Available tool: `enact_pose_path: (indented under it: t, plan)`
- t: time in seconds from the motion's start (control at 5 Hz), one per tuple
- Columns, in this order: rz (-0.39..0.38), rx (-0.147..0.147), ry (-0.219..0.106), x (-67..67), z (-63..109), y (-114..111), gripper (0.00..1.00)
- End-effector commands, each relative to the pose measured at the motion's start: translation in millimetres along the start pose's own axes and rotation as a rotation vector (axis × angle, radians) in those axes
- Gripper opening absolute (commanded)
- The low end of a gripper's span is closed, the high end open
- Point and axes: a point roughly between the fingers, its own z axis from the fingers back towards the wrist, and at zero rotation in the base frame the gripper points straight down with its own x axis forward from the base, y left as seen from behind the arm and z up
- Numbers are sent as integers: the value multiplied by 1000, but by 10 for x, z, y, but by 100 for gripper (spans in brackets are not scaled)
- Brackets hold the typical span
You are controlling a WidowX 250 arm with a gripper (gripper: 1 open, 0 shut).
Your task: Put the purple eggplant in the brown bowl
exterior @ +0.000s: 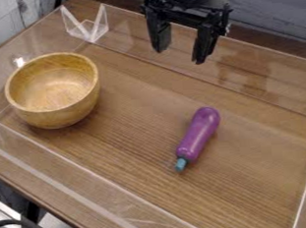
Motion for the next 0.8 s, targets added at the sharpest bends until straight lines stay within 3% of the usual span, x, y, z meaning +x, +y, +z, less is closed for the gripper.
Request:
enact_pose_path:
  t: [0.0, 0.2, 0.6]
  plan:
    - [-11, -5, 48, -48, -179, -31, 100]
    - [-36, -17, 60, -95, -378, -126, 100]
    - [-75, -27, 49, -85, -621, -266, 100]
